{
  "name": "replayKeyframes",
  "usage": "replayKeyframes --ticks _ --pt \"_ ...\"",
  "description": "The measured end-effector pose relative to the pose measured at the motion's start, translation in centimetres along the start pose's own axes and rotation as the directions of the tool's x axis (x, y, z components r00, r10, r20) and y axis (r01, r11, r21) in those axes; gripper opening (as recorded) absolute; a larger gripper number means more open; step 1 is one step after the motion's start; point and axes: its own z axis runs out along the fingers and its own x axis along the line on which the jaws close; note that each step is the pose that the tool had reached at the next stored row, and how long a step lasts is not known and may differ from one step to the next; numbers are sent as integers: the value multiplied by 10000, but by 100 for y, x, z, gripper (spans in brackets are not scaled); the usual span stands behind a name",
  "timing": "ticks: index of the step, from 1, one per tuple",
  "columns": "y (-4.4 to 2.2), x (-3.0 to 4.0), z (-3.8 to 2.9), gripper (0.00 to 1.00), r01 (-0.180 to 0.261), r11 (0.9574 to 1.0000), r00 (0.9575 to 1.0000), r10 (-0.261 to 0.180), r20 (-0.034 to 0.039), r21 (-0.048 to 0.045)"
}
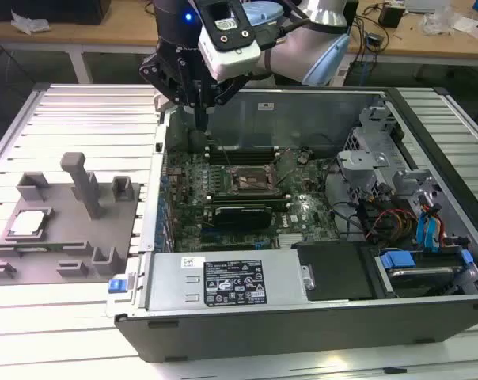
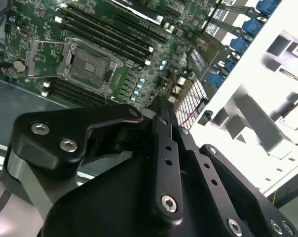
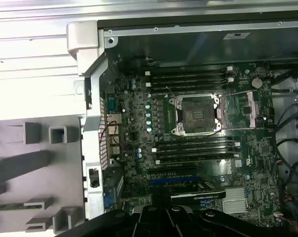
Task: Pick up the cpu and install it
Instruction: 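Reach for the cpu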
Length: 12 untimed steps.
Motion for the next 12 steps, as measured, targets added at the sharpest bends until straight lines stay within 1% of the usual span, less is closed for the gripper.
replayKeyframes --ticks 6,9,12 --pt "0 0 0 11 0 10000 10000 0 0 0" --pt "-3 33 -1 11 0 10000 10000 0 0 2" --pt "-7 89 -1 11 -1 10000 10000 1 0 0"
